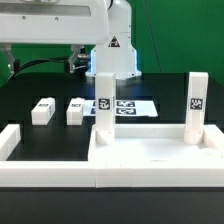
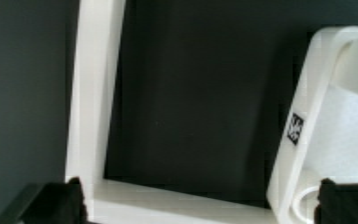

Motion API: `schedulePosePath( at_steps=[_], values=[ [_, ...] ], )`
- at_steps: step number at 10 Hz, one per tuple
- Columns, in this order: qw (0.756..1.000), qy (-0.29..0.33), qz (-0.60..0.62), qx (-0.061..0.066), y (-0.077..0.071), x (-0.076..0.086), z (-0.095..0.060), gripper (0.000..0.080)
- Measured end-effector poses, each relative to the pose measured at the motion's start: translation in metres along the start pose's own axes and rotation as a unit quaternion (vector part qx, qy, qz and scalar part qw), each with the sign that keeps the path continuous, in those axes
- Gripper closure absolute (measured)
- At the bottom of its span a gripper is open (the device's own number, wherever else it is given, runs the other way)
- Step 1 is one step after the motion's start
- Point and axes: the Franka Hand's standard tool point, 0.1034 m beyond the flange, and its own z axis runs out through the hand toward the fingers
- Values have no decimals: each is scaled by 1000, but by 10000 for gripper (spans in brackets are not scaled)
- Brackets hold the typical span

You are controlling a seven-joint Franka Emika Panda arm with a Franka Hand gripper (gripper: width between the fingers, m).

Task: Assemble desk

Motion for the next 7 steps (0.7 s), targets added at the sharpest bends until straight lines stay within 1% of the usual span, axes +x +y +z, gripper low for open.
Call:
schedulePosePath(
  at_steps=[1, 2, 3, 4, 5, 7],
  values=[
    [999, 7, 44, 26, 7, -5, 5, 151],
    [996, 11, 80, 39, 13, -16, 10, 151],
    [993, 15, 110, 49, 13, -34, 21, 151],
    [989, 9, 133, 57, 9, -50, 35, 151],
    [982, 1, 176, 62, 3, -55, 43, 151],
    [980, -3, 190, 62, 2, -55, 44, 151]
  ],
)
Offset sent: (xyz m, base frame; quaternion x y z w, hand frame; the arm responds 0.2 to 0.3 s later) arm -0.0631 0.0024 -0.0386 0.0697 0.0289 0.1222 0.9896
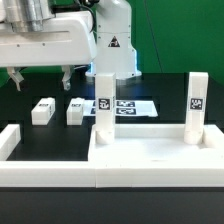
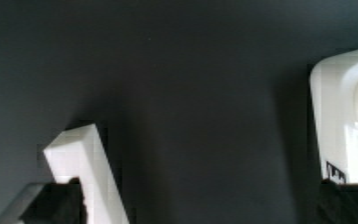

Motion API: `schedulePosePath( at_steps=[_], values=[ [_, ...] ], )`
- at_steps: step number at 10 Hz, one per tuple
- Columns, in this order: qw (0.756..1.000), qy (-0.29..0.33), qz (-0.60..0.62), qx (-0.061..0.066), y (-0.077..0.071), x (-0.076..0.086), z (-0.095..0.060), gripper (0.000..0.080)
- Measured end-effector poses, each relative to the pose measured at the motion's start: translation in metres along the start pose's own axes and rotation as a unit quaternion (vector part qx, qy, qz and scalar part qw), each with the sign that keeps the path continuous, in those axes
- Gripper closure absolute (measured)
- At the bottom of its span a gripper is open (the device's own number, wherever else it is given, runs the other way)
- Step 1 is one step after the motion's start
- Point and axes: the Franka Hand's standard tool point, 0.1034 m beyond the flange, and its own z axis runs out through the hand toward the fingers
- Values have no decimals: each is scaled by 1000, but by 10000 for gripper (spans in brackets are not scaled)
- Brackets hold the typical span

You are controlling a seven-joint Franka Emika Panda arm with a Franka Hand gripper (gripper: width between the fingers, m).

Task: Assemble desk

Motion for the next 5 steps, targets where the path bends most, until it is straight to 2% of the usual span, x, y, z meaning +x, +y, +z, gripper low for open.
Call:
schedulePosePath(
  at_steps=[1, 2, 3, 5],
  values=[
    [1000, -2, -1, 0, 0, -1, 0, 151],
    [1000, -17, -3, 8, 0, -5, 1, 151],
    [999, -40, 1, 28, 8, -13, 4, 151],
    [991, -124, 7, 59, 10, -49, 15, 151]
  ],
)
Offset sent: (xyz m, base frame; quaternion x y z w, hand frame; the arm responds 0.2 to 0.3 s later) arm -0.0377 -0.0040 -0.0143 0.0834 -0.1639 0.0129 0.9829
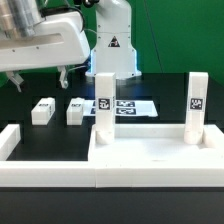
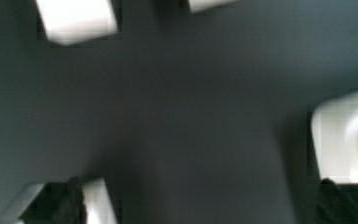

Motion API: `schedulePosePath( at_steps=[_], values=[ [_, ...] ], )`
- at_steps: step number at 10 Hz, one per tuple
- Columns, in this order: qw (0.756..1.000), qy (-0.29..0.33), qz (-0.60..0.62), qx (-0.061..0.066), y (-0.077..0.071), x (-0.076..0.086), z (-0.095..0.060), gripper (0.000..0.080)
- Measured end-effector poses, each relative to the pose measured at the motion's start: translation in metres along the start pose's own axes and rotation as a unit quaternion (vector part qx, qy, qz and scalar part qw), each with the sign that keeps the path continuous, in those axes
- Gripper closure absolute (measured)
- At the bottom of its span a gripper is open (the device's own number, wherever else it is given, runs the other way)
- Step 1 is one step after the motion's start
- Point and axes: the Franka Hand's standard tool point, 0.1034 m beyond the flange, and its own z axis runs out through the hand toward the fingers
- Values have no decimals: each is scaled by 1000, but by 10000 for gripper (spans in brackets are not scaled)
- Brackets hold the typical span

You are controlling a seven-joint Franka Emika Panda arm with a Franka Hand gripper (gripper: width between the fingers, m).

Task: Assemble desk

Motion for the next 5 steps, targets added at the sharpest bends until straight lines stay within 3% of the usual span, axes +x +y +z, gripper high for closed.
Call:
schedulePosePath(
  at_steps=[1, 2, 3, 5],
  values=[
    [998, -53, 1, 17, -3, -13, 8, 151],
    [995, -92, 9, 25, -4, -13, 11, 151],
    [996, -93, 12, 10, -5, -4, 9, 151],
    [985, -169, 9, 23, -8, -14, 13, 151]
  ],
)
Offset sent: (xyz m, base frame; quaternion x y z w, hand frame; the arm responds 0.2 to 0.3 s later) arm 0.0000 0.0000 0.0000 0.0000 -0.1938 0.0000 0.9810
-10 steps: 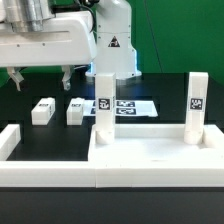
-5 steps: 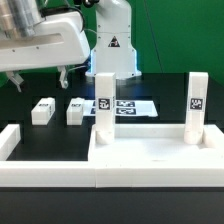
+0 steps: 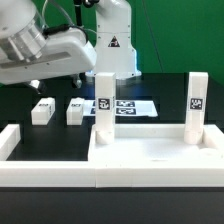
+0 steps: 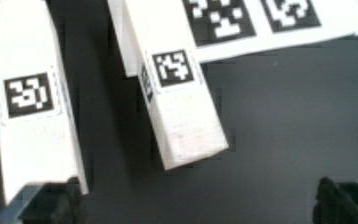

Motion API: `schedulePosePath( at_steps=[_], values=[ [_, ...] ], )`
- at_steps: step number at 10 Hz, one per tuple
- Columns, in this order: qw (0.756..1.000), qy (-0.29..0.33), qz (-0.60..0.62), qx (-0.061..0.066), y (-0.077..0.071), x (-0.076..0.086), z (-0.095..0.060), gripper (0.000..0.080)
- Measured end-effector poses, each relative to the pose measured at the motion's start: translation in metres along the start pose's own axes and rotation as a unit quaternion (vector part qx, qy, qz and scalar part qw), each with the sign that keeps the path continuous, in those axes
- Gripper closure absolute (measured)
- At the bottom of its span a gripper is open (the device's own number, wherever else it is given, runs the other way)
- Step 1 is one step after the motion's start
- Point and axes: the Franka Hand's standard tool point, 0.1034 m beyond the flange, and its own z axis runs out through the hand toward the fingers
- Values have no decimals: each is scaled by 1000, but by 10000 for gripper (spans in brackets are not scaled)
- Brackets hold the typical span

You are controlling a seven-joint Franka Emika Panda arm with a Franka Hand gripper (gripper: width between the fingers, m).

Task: Assemble desk

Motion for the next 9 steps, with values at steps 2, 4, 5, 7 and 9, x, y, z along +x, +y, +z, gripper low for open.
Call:
schedulePosePath(
  at_steps=[2, 4, 5, 7, 9],
  values=[
    [999, -49, 5, 6, 2, 0, 13, 151],
    [998, -62, 27, 4, 3, -1, 26, 151],
    [998, -62, 29, 1, 0, 0, 25, 151],
    [998, -62, 29, 2, 1, 0, 26, 151],
    [998, -63, 29, 2, 1, 0, 27, 151]
  ],
)
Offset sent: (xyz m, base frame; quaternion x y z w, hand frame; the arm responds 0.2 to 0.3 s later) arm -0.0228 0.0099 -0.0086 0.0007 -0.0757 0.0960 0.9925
